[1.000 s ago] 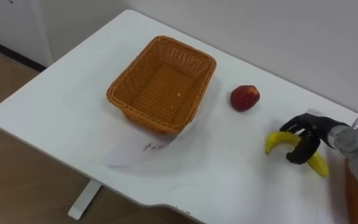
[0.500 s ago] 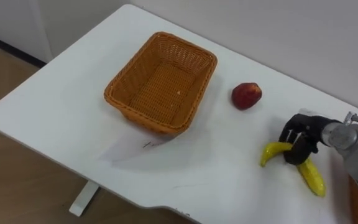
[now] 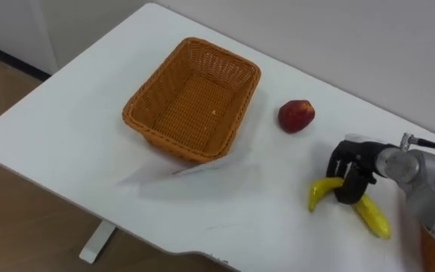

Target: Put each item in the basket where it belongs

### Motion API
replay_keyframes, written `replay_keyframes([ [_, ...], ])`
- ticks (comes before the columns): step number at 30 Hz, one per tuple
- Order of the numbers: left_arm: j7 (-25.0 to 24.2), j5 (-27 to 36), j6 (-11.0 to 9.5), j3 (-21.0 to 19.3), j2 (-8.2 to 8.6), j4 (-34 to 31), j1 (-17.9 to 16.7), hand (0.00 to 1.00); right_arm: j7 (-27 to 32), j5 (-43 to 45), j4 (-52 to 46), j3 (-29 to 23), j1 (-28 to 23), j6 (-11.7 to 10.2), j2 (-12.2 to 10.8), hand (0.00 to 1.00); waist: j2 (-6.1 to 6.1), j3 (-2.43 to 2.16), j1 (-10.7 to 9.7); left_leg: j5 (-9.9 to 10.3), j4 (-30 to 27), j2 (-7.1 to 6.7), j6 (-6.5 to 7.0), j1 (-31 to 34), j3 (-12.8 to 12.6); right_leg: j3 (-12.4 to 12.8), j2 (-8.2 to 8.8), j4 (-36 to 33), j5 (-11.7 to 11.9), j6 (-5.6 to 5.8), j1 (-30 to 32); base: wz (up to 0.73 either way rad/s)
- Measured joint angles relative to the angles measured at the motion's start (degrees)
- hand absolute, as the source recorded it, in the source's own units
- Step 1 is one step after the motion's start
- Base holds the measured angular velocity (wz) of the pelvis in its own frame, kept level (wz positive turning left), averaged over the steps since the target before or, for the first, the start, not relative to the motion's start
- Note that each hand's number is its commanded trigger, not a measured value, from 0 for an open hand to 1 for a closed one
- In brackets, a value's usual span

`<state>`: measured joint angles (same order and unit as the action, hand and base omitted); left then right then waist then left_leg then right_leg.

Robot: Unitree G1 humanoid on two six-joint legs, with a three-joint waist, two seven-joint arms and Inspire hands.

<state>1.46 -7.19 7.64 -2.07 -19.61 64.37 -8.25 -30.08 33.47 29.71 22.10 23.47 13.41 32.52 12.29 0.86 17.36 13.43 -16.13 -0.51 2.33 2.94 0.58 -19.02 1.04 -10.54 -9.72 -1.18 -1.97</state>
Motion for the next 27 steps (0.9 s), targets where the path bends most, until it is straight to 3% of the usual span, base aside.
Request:
replay_keyframes([
  [12, 1.42, 0.19, -0.5, -0.07, -0.04, -0.23, -0.65, 0.0, -2.51, 0.19, -9.23, 0.44, -1.59, -0.98, 0.0, 1.0, 0.88, -0.29, -0.66, -0.21, 0.75, 0.09, -0.14, -0.56, -0.15, 0.41, -0.08, 0.12, 0.0, 0.0, -0.01, -0.01],
  [18, 2.13, -0.02, -0.62, -0.75, 0.27, -0.14, -1.34, 0.0, -2.51, -1.13, -13.98, -0.74, -1.58, -2.1, 0.02, 1.0, 0.65, -0.12, -2.01, -0.21, 0.75, 0.01, -0.14, -0.55, -0.26, 0.7, -0.14, 0.87, 0.0, 0.0, -0.32, 0.0],
  [22, 2.17, 0.08, -0.77, -1.33, 0.84, -0.28, -2.16, 0.0, -2.37, -1.93, -16.11, -3.02, -1.58, -2.64, 0.05, 1.0, -0.04, 0.3, -3.09, -0.21, 1.13, -0.04, -0.13, -1.3, -0.31, 1.36, -0.18, 0.89, 0.0, 0.0, -1.02, -0.02],
  [27, 2.07, 0.24, -1.09, -2.88, 1.01, -0.33, -3.65, 0.0, -2.4, -1.86, -20.98, -5.96, -1.59, -2.6, 0.8, 1.0, -0.11, 0.18, -4.62, -0.23, 1.51, -0.08, -0.14, -1.52, -0.31, 1.65, -0.21, 0.88, 0.0, 0.0, -1.12, -0.01],
])
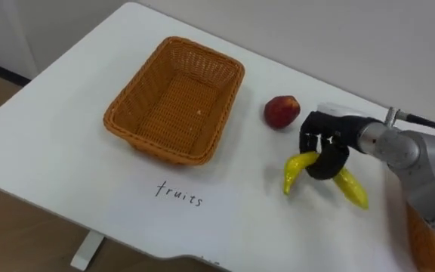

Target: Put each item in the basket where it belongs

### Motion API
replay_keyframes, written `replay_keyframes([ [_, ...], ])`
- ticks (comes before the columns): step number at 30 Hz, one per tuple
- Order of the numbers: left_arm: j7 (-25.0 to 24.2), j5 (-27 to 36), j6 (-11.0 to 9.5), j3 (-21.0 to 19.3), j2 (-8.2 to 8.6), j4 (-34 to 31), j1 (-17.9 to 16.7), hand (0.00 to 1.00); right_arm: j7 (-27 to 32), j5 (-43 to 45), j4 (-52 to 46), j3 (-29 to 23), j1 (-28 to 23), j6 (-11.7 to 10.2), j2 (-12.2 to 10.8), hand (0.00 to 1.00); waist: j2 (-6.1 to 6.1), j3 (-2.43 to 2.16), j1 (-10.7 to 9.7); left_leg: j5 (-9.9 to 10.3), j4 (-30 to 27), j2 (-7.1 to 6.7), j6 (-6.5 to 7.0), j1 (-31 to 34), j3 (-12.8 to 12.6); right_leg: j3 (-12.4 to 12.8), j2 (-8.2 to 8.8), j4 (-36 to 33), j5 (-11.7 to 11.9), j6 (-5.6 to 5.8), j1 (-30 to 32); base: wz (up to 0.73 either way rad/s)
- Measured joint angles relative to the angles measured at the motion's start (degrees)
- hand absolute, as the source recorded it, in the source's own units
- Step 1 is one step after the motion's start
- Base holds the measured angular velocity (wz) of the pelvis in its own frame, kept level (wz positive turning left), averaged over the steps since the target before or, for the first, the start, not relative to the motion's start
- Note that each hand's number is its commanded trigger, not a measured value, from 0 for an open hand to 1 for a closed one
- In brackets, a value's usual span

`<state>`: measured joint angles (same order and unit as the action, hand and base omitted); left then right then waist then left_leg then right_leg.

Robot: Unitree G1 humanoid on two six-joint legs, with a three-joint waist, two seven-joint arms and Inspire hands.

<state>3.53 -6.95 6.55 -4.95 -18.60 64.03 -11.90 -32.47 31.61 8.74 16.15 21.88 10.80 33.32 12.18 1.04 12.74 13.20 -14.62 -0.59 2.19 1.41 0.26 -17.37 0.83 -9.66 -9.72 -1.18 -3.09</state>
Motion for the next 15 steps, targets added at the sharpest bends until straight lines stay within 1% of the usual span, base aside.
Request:
replay_keyframes([
  [1, -0.02, 0.0, 0.0, -0.39, 0.0, 0.0, -0.2, 0.0, 0.0, 0.0, -1.7, -0.17, 0.0, -0.13, 0.74, 1.0, -0.08, -0.09, -0.2, -0.01, -0.03, 0.0, 0.0, -0.04, -0.01, 0.01, 0.01, -0.01, 0.0, 0.0, 0.0, 0.0],
  [2, -0.12, -0.06, 0.0, -0.66, 0.01, 0.01, -0.26, 0.0, 0.0, 0.04, -3.05, -0.62, -0.01, -0.06, 0.93, 1.0, -0.14, -0.29, -0.46, -0.05, -0.14, 0.0, 0.03, -0.12, -0.02, 0.01, 0.03, -0.01, 0.0, 0.0, -0.02, 0.0],
  [5, -0.36, -0.1, -0.28, -0.95, 0.03, -0.05, -0.22, 0.0, 0.03, 0.05, -6.09, -1.93, -0.01, -0.23, 0.93, 1.0, -0.37, -0.46, -1.08, -0.18, -0.13, -0.03, 0.06, -0.48, -0.07, 0.11, 0.08, 0.0, 0.0, 0.0, -0.2, 0.0],
  [7, -0.36, -0.1, -0.28, -1.02, 0.04, -0.06, -0.35, 0.0, 0.02, 0.05, -7.11, -1.95, -0.05, -0.23, 0.93, 1.0, -0.67, -0.41, -1.24, -0.18, 0.06, -0.03, 0.06, -1.19, -0.06, 0.12, 0.09, 0.01, 0.0, 0.0, -0.84, 0.0],
  [11, -0.36, -0.09, -0.35, -1.48, 0.29, -0.04, -0.42, 0.0, 0.02, -0.02, -7.63, -2.23, -0.06, -0.32, 0.93, 1.0, -1.07, -0.83, -1.33, -0.51, 1.18, -0.02, 0.11, -2.17, -0.77, 0.26, 0.19, -0.08, 0.0, 0.01, -1.12, -0.07],
  [15, -0.36, -0.18, -0.78, -2.11, 0.77, -0.26, -0.93, 0.0, 0.03, -0.24, -7.67, -2.44, -0.06, -0.73, 0.93, 1.0, -1.24, -0.82, -1.46, -0.67, 1.92, -0.02, 0.08, -3.03, -1.07, 0.25, 0.22, -0.08, 0.0, 0.01, -1.8, -0.03],
])
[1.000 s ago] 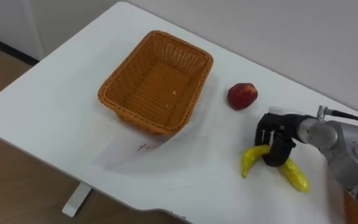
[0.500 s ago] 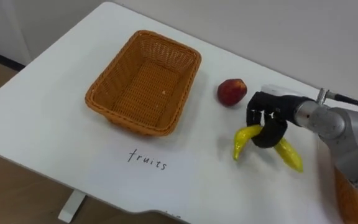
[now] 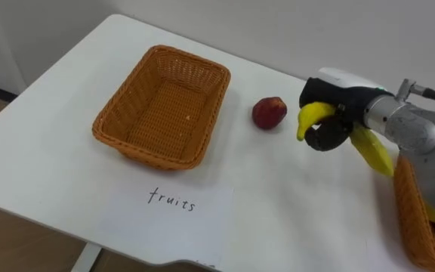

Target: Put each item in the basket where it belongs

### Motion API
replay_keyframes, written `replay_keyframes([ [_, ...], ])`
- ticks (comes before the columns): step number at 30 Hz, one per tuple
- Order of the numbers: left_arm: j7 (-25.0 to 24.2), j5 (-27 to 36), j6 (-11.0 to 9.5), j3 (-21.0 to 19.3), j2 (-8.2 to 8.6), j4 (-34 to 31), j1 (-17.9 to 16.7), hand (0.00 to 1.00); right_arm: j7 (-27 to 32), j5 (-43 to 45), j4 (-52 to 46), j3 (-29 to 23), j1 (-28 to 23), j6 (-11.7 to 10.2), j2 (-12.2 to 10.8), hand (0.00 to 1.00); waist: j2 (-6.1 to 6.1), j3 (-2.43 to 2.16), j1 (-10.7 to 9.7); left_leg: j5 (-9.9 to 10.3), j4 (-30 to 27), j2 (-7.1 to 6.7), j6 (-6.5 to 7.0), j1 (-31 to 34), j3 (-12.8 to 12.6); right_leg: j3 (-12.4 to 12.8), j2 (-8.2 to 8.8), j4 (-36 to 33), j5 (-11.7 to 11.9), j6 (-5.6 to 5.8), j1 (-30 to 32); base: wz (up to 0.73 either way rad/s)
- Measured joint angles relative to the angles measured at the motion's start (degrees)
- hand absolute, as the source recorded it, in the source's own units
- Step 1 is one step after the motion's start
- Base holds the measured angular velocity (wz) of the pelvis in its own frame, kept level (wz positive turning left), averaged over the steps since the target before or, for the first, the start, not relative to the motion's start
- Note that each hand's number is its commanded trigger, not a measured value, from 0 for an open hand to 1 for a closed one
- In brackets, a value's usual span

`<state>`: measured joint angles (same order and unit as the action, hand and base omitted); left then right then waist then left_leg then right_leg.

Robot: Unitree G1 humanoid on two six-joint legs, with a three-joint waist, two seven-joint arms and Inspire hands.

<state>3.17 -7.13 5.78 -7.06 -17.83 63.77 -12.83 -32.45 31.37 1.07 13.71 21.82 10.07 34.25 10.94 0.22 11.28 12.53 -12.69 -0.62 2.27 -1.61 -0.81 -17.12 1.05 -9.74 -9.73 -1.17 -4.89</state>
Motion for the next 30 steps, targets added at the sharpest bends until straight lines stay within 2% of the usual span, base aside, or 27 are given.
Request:
replay_keyframes([
  [2, 0.1, 0.1, -0.1, -1.31, 0.88, -0.67, -0.48, 0.0, 0.07, -0.63, -1.89, -1.89, 0.01, -0.05, 0.02, 1.0, -0.11, -0.1, -0.53, -0.02, 0.23, -0.04, 0.03, -0.11, -0.04, 0.03, 0.02, 0.04, 0.0, 0.0, -0.18, 0.0],
  [5, 0.44, 0.14, -0.39, -1.37, 1.28, -0.62, -0.87, 0.0, 1.86, -1.92, -6.35, -4.6, 0.03, -0.05, 0.01, 1.0, -0.35, 0.07, -0.71, -0.03, 0.41, -0.02, 0.03, -0.79, -0.24, 0.68, -0.04, 0.06, 0.0, 0.0, -0.69, -0.02],
  [10, 1.08, 0.14, -0.39, -1.72, 1.51, -0.59, -1.33, 0.0, 3.7, -2.92, -13.28, -5.56, 0.04, -0.53, 0.08, 1.0, -0.6, 0.05, -1.26, -0.04, 0.67, -0.04, 0.05, -1.23, -0.2, 0.69, -0.03, 0.08, -0.01, 0.01, -1.05, 0.0],
  [16, 1.26, 0.07, -0.42, -1.75, 2.02, -0.61, -2.23, 0.0, 4.51, -2.73, -16.33, -5.66, 0.25, -0.76, 0.06, 1.0, -0.7, 0.07, -1.33, -0.14, 0.84, -0.13, 0.11, -1.29, 0.04, 0.57, 0.04, 0.02, -0.03, 0.06, -1.14, 0.01],
  [21, 1.42, 0.1, -0.45, -1.77, 2.73, -0.71, -2.76, 0.0, 5.4, -4.56, -17.28, -5.84, 0.9, -0.65, -0.11, 1.0, -0.68, 0.06, 0.19, -0.18, 1.05, -0.08, 0.07, -1.33, 0.04, 0.41, 0.01, 0.03, -0.06, 0.09, -1.07, 0.0],
  [24, 1.41, -0.1, -0.49, -1.71, 3.36, -0.83, -2.4, 0.0, 6.71, -5.31, -17.78, -5.77, 1.62, -0.68, -1.6, 1.0, -0.67, 0.07, 1.73, -0.19, 1.11, -0.06, 0.06, -1.3, 0.08, -0.3, 0.09, 0.02, -0.09, 0.14, -1.03, 0.0],
  [26, 1.38, -0.11, -0.68, -1.68, 3.53, -0.8, -2.43, 0.0, 8.36, -3.97, -17.78, -5.64, 2.41, -0.65, -3.47, 1.0, -0.57, 0.09, 2.88, -0.18, 1.19, -0.06, 0.06, -1.36, 0.08, -0.31, 0.07, 0.04, -0.09, 0.14, -1.04, 0.0],
  [30, 1.23, -0.45, -0.71, -1.82, 3.63, -0.8, -2.61, 0.0, 10.06, -3.47, -17.78, -4.77, 3.43, -0.58, -5.39, 1.0, -0.39, 0.12, 3.58, -0.19, 1.09, -0.21, 0.08, -0.99, 1.05, -1.25, 0.18, 0.0, -0.09, 0.15, -1.09, 0.11],
])
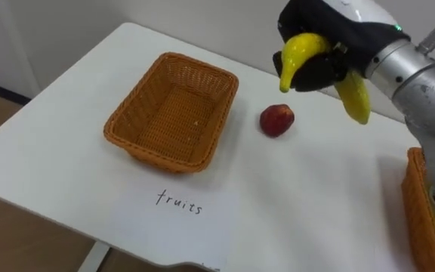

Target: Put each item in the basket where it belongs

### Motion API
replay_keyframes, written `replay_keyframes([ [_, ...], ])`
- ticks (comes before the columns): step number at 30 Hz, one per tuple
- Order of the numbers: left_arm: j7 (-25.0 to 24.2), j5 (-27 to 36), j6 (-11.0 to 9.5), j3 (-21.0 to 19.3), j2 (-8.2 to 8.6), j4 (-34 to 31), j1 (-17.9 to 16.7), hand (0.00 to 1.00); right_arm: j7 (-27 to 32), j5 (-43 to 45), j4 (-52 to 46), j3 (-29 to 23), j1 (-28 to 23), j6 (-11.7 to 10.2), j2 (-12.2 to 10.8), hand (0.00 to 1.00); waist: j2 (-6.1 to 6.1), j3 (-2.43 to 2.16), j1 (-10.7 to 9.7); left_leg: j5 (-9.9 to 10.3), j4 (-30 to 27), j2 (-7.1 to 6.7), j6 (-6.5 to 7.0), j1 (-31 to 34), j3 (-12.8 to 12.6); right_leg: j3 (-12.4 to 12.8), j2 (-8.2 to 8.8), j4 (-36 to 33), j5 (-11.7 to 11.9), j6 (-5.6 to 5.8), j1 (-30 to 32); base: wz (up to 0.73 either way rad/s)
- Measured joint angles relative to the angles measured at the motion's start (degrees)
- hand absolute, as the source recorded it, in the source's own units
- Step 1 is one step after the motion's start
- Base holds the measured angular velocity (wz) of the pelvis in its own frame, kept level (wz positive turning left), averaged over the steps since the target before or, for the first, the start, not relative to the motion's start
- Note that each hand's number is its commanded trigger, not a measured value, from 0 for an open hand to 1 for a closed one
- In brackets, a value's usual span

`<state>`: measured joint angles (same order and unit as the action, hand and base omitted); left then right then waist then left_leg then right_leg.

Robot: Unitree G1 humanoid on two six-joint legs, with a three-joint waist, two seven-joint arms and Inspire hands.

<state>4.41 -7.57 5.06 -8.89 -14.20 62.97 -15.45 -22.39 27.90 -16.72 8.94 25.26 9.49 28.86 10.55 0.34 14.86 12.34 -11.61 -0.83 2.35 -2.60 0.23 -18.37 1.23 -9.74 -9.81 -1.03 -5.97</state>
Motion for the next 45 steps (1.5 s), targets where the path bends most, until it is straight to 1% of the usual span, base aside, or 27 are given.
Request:
replay_keyframes([
  [1, -0.14, -0.74, 0.0, -0.31, 0.07, -0.02, -0.07, 0.0, 0.09, 0.3, 0.0, 0.67, 0.54, -0.04, -0.6, 1.0, 0.03, -0.02, 0.05, 0.0, -0.02, 0.0, 0.0, 0.0, 0.13, -0.37, 0.02, 0.0, -0.01, 0.02, -0.04, 0.11],
  [2, -0.35, -1.54, 0.0, -0.92, 0.22, -0.08, -0.02, 0.0, 0.18, 1.05, -0.01, 1.19, 0.78, -0.14, -0.92, 1.0, 0.06, -0.04, 0.72, 0.0, -0.02, -0.02, 0.0, 0.05, 0.39, -0.68, 0.03, -0.01, -0.02, 0.03, -0.1, 0.09],
  [4, -0.67, -1.63, 0.01, -1.22, 0.25, -0.1, 0.16, 0.0, 0.58, 1.27, 0.1, 1.24, 0.79, 0.04, -1.66, 1.0, 0.27, -0.09, 1.28, 0.0, -0.02, -0.1, 0.0, 0.05, 0.72, -0.98, 0.09, -0.02, -0.12, 0.18, -0.25, 0.14],
  [6, -1.12, -1.62, 0.12, -1.2, 0.28, 0.12, 0.15, 0.0, 1.43, 1.19, 0.38, 1.63, 0.79, 0.23, -1.78, 1.0, 0.49, 0.01, 1.53, -0.02, -0.15, -0.25, 0.0, -0.05, 1.88, -2.28, 0.25, 0.02, -0.19, 0.3, -0.88, 0.27],
  [8, -1.26, -1.61, 0.51, -1.19, 0.46, 0.49, 0.16, 0.0, 2.57, 1.2, 0.41, 1.64, 0.78, 0.54, -2.79, 1.0, 0.5, 0.01, 2.09, -0.02, -0.2, -0.35, 0.01, -0.13, 2.42, -2.27, 0.27, 0.07, -0.2, 0.32, -1.13, 0.16],
  [9, -1.41, -1.57, 0.86, -1.2, 0.55, 0.57, 0.16, 0.0, 3.52, 1.19, 0.61, 1.73, 0.78, 0.52, -3.28, 1.0, 0.52, 0.04, 2.49, -0.02, -0.19, -0.47, 0.02, -0.13, 2.62, -2.25, 0.36, 0.08, -0.35, 0.55, -1.24, 0.11],
  [11, -1.6, -1.55, 1.04, -1.07, 0.56, 0.57, -0.06, 0.0, 5.33, 1.17, 1.46, 2.93, 0.83, 0.58, -3.36, 1.0, 0.64, 0.15, 3.0, -0.08, -0.11, -0.8, 0.12, -0.17, 3.17, -2.33, 0.7, 0.07, -0.66, 1.0, -1.41, 0.13],
  [12, -1.59, -1.55, 1.13, -1.02, 0.58, 0.48, -0.21, 0.0, 6.06, 1.15, 2.35, 3.77, 0.98, 0.46, -3.44, 1.0, 0.64, 0.15, 3.16, -0.09, -0.1, -0.81, 0.13, -0.22, 3.21, -2.34, 0.7, 0.05, -0.67, 1.02, -1.46, 0.07],
  [14, -1.54, -1.59, 1.31, -1.03, 0.83, -0.46, -0.54, 0.0, 6.44, 1.12, 7.58, 6.4, 2.34, 0.5, -4.72, 1.0, 0.66, 0.39, 4.28, -0.09, -0.09, -0.84, 0.13, -0.22, 3.2, -2.27, 0.65, 0.11, -0.68, 1.03, -1.47, 0.0],
  [15, -1.53, -1.59, 1.31, -1.04, 0.91, -0.64, -0.47, 0.0, 6.45, 1.13, 8.85, 6.59, 2.49, 0.65, -5.22, 1.0, 0.69, 0.45, 4.5, -0.09, -0.11, -0.86, 0.13, -0.15, 3.2, -2.26, 0.65, 0.12, -0.68, 1.03, -1.41, 0.0],
  [16, -1.47, -1.58, 1.26, -1.01, 1.03, -0.72, -0.46, 0.0, 6.46, 1.13, 11.39, 6.9, 2.89, 0.7, -6.48, 1.0, 0.61, 0.61, 4.98, -0.11, -0.12, -0.89, 0.16, -0.08, 3.23, -2.33, 0.68, 0.1, -0.68, 1.02, -1.36, 0.0],
  [17, -1.34, -1.58, 1.29, -1.0, 1.09, -0.67, -0.48, 0.0, 6.77, 1.07, 13.32, 7.12, 2.99, 0.72, -7.49, 1.0, 0.55, 0.67, 5.64, -0.12, -0.12, -0.91, 0.17, -0.02, 3.21, -2.33, 0.7, 0.09, -0.68, 1.03, -1.23, 0.0],
  [18, -1.25, -1.53, 1.3, -0.98, 1.09, -0.68, -0.51, 0.0, 6.95, 0.91, 14.09, 7.29, 2.99, 0.73, -7.76, 1.0, 0.54, 0.68, 5.84, -0.12, -0.12, -0.92, 0.17, 0.05, 3.22, -2.36, 0.71, 0.09, -0.68, 1.03, -1.18, 0.0],
  [23, -1.19, -1.12, 1.4, -0.97, 0.78, -0.68, -0.71, 0.0, 9.29, -4.48, 17.01, 8.03, 3.97, 0.62, -8.3, 1.0, 0.51, 0.7, 6.97, -0.14, -0.18, -1.04, 0.19, 0.61, 4.71, -4.51, 0.8, 0.09, -0.68, 1.03, -1.19, 0.15],
  [24, -1.23, -1.11, 1.4, -1.04, 0.76, -0.81, -0.7, 0.0, 10.09, -4.97, 17.37, 8.33, 4.63, 0.59, -8.3, 1.0, 0.53, 0.69, 7.32, -0.15, -0.22, -1.02, 0.17, 0.86, 4.97, -5.27, 0.86, 0.1, -0.7, 1.06, -1.1, 0.16],
  [27, -1.38, -1.27, 1.59, -1.09, 0.77, -1.06, -0.8, 0.0, 11.34, -5.08, 18.9, 9.96, 6.67, 0.52, -8.3, 1.0, 0.53, 0.69, 7.66, -0.19, -0.35, -1.03, 0.1, 1.13, 5.5, -5.97, 1.13, 0.11, -0.76, 1.14, -1.0, 0.15],
  [29, -1.6, -1.59, 2.02, -1.1, 0.78, -1.11, -0.77, 0.0, 11.95, -5.12, 20.89, 11.06, 7.83, 0.13, -8.29, 1.0, 0.56, 0.66, 7.8, -0.2, -0.68, -1.2, 0.1, 1.35, 6.54, -6.91, 1.2, 0.09, -0.79, 1.19, -1.3, 0.25],
  [32, -1.76, -1.56, 2.0, -1.09, 0.81, -1.08, -0.75, 0.0, 13.57, -5.66, 24.76, 12.35, 8.59, -0.22, -8.3, 1.0, 0.58, 0.65, 9.24, -0.24, -1.2, -1.41, 0.14, 1.22, 6.96, -7.22, 1.37, 0.08, -0.89, 1.33, -1.56, 0.11],
  [35, -1.77, -1.6, 2.02, -1.07, 0.82, -0.92, -0.79, 0.0, 14.9, -6.99, 26.86, 13.93, 8.59, -0.28, -8.5, 1.0, 0.6, 0.66, 9.85, -0.37, -1.15, -2.05, 0.35, 1.34, 7.76, -8.46, 2.01, 0.06, -1.52, 2.07, -1.78, 0.16],
  [38, -1.77, -1.67, 2.0, -1.15, 0.66, -0.97, -0.75, 0.0, 15.56, -7.6, 27.75, 15.18, 8.59, -0.31, -8.86, 1.0, 0.58, 0.68, 11.09, -0.37, -1.16, -2.09, 0.35, 1.41, 7.77, -8.62, 2.05, 0.06, -1.53, 2.07, -1.76, 0.0],
  [39, -1.78, -1.68, 2.01, -1.13, 0.67, -0.98, -0.76, 0.0, 15.64, -7.61, 27.77, 15.26, 8.59, -0.31, -8.99, 0.98, 0.57, 0.68, 11.35, -0.36, -1.16, -2.09, 0.35, 1.42, 7.77, -8.61, 2.05, 0.06, -1.53, 2.07, -1.76, 0.0],
  [40, -1.87, -1.69, 2.05, -1.13, 0.7, -0.98, -0.77, 0.0, 16.01, -7.6, 27.77, 15.36, 8.59, -0.31, -9.34, 0.93, 0.56, 0.69, 11.89, -0.36, -1.16, -2.1, 0.36, 1.43, 7.76, -8.61, 2.05, 0.06, -1.53, 2.07, -1.77, 0.0],
  [41, -2.12, -1.69, 2.07, -1.13, 0.7, -0.98, -0.78, 0.0, 16.33, -7.61, 27.77, 15.38, 8.59, -0.31, -9.8, 0.71, 0.56, 0.7, 12.24, -0.36, -1.17, -2.11, 0.36, 1.5, 7.78, -8.64, 2.05, 0.06, -1.53, 2.07, -1.86, 0.0],
  [42, -2.21, -1.68, 2.09, -1.13, 0.7, -0.99, -0.81, 0.0, 16.45, -7.61, 27.78, 15.38, 8.59, -0.31, -10.09, 0.45, 0.55, 0.71, 12.28, -0.36, -1.18, -2.12, 0.36, 1.55, 7.8, -8.68, 2.05, 0.06, -1.53, 2.07, -1.91, 0.03],
  [43, -2.29, -1.69, 2.12, -1.13, 0.72, -1.06, -0.86, 0.0, 16.68, -7.59, 27.77, 15.38, 8.59, -0.44, -10.59, 0.11, 0.53, 0.71, 12.35, -0.36, -1.2, -2.13, 0.36, 1.59, 7.88, -8.75, 2.03, 0.06, -1.52, 2.07, -1.95, 0.05],
  [44, -2.33, -1.69, 2.14, -1.13, 0.8, -1.09, -0.86, 0.0, 16.78, -7.58, 27.77, 15.43, 8.59, -0.8, -10.75, 0.0, 0.53, 0.72, 12.37, -0.35, -1.16, -2.2, 0.36, 1.84, 8.0, -8.84, 2.05, 0.07, -1.52, 2.07, -1.92, 0.06],
  [45, -2.34, -1.69, 2.14, -1.13, 0.84, -1.12, -0.86, 0.0, 16.84, -7.59, 27.77, 15.43, 8.59, -0.88, -10.77, 0.0, 0.51, 0.73, 12.39, -0.35, -1.2, -2.24, 0.36, 1.95, 8.03, -8.91, 2.06, 0.08, -1.52, 2.07, -1.91, 0.04],
])
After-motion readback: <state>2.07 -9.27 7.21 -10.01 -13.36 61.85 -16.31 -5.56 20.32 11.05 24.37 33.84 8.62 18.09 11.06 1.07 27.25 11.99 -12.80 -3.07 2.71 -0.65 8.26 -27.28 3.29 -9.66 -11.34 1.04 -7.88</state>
